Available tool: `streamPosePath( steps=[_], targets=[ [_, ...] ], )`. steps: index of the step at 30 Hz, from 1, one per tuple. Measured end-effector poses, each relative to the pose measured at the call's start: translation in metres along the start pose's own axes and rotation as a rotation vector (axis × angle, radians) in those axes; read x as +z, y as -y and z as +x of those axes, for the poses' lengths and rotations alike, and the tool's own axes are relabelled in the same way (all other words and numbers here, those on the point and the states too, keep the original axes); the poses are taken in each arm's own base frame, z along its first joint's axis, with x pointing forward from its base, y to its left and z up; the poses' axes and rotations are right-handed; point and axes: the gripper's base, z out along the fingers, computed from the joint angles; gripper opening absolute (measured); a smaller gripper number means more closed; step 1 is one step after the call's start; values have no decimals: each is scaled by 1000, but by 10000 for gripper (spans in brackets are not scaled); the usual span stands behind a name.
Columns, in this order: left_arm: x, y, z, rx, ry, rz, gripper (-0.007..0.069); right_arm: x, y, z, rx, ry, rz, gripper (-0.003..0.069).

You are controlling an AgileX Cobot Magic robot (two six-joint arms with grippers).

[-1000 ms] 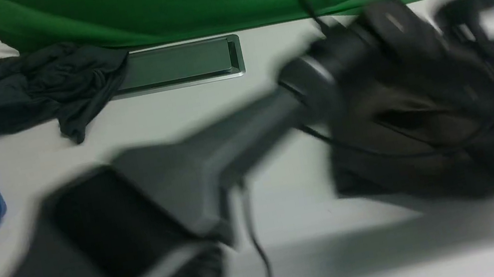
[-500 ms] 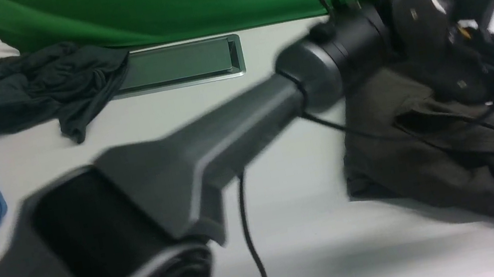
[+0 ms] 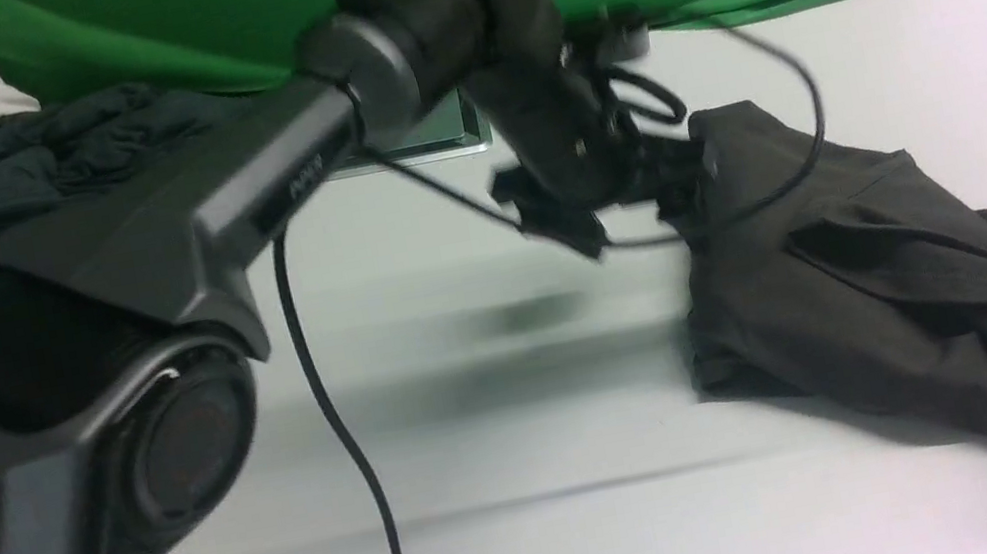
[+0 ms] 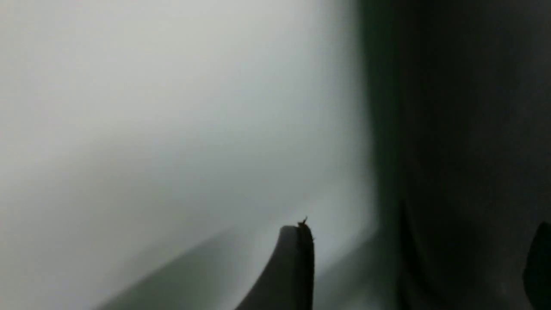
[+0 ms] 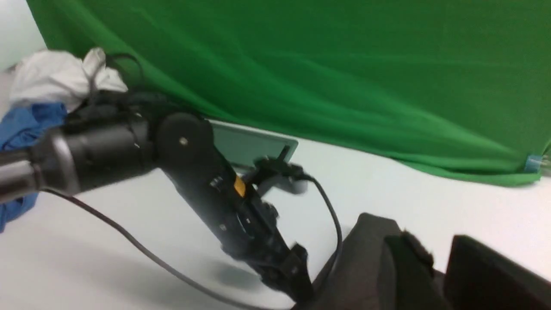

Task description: Fold a long-sleeved shirt on a white desktop.

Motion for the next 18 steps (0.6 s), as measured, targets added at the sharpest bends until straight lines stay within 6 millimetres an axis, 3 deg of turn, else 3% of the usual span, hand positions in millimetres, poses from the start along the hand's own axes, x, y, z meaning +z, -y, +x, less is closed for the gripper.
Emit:
streamPosePath(
  steps=[3,8,9,10,12,13,14,16,18],
  targets=[
    [23,1,4,-5,-16,117,693,4,0,1,-1,-15,0,153],
    [36,2,5,-10,-14,192,664,20,1,3,-20,-64,1,160],
    [37,1,5,-16,-16,197,608,26,2,4,-20,-85,1,165],
    [37,0,5,-17,-15,197,598,28,2,4,-19,-93,1,166],
    [39,-5,6,-31,-29,204,415,41,3,7,-15,-137,2,173],
    [39,-5,6,-36,-32,209,397,41,3,7,-15,-137,2,173],
    [38,-10,5,-57,-35,223,258,49,4,9,-13,-161,3,179],
    [35,-18,3,-85,-26,246,114,57,4,11,-11,-187,3,188],
    [28,-29,0,-120,-6,269,101,67,5,13,-9,-217,4,203]
  ],
)
